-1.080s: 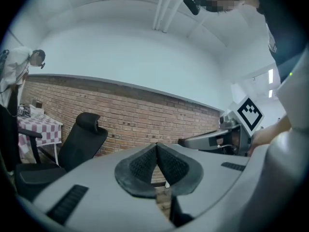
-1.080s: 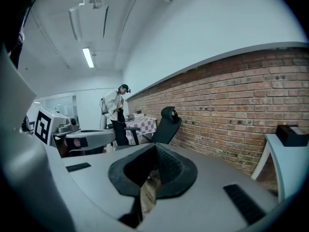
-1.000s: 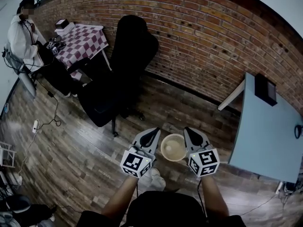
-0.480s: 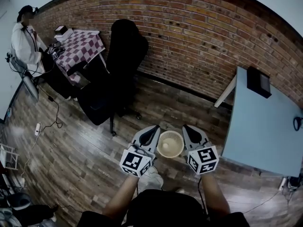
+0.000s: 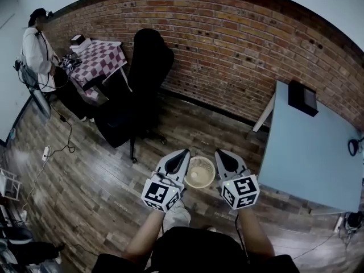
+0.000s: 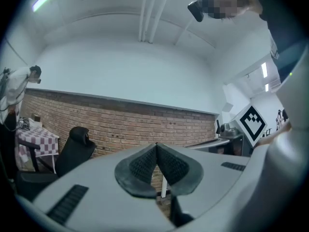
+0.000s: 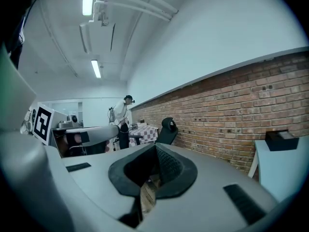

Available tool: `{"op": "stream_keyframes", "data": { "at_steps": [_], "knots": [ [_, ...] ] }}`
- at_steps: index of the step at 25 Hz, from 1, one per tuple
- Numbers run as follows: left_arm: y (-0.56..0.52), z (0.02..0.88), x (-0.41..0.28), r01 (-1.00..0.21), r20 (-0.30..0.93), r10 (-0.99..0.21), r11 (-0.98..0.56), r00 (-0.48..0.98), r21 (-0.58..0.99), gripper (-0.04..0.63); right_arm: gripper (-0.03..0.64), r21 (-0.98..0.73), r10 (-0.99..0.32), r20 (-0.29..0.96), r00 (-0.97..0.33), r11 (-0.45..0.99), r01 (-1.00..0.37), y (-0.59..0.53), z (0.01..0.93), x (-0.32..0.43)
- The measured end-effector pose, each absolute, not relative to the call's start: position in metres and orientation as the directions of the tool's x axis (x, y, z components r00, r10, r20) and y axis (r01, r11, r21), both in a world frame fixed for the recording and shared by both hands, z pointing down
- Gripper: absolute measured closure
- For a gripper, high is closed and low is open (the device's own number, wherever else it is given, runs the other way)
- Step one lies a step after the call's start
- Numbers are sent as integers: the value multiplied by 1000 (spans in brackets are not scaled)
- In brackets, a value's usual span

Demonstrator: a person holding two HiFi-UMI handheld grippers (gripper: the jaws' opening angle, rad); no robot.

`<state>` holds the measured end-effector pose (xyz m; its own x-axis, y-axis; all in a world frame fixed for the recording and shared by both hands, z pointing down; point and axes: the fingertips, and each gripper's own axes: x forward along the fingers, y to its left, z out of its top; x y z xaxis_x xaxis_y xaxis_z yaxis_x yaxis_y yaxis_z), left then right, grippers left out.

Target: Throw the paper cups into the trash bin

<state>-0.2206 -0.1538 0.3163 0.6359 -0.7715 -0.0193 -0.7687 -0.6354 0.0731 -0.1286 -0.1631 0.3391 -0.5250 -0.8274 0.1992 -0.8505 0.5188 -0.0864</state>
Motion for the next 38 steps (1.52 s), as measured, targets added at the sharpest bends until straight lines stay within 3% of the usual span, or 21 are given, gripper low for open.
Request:
{"op": "stream_keyframes", "data": {
  "at_steps": [16,38],
  "knots": [
    [-53,296,-170,-783,-55,-783,-622,620,20,586,614,-76,-819,111,-563,558,-827,-69,307,-87],
    [35,291,-143,-813,-40,-813,-582,581,16,586,614,-101,-778,81,-623,616,-782,6,305,-71]
  ]
}}
